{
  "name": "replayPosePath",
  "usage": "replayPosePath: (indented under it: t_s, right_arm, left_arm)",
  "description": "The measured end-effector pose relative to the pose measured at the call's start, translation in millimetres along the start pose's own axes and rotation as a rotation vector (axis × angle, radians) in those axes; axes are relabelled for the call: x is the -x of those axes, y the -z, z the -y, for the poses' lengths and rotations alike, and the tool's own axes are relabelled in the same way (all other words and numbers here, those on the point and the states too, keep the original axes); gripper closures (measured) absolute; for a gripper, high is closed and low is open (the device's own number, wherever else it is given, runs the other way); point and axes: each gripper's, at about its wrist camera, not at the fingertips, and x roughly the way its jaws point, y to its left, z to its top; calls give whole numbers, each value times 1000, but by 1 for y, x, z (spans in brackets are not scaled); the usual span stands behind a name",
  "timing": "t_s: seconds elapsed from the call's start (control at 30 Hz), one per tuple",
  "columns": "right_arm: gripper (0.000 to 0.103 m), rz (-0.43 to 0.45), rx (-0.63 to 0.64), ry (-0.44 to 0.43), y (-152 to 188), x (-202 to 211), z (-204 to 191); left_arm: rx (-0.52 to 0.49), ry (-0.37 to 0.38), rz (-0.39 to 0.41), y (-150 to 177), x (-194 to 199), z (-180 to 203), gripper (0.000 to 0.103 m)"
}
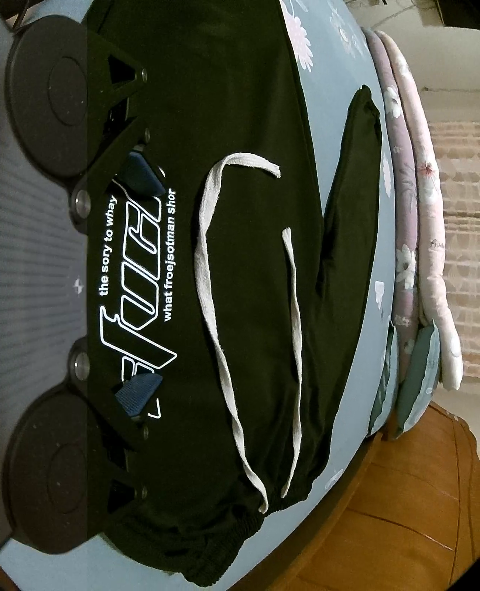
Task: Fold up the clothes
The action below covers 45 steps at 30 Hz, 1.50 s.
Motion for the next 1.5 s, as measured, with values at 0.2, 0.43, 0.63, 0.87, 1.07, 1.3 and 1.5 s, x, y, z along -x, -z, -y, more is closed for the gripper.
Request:
replayPosePath:
  t_s: [0.2,0.43,0.63,0.87,1.07,1.3,1.5]
  right_arm:
    - [0,-10,-6,10,-2,-1,-1]
    - [0,-14,-14,26,-2,-1,-4]
    - [0,-13,-18,32,-2,-2,-4]
    - [0,-21,-25,30,-3,-2,-3]
    - [0,-19,-26,34,-2,-2,-4]
    - [0,-16,-28,33,-1,-1,-4]
    - [0,-9,-25,30,-1,0,-4]
  left_arm:
    - [32,-144,90,-14,21,-30,1]
    - [155,-128,76,5,26,-67,1]
    - [186,-180,92,6,45,-82,1]
    - [242,-281,131,0,58,-110,1]
    - [293,-348,106,11,60,-131,1]
    - [342,-384,107,19,69,-144,1]
    - [261,-342,124,1,62,-118,1]
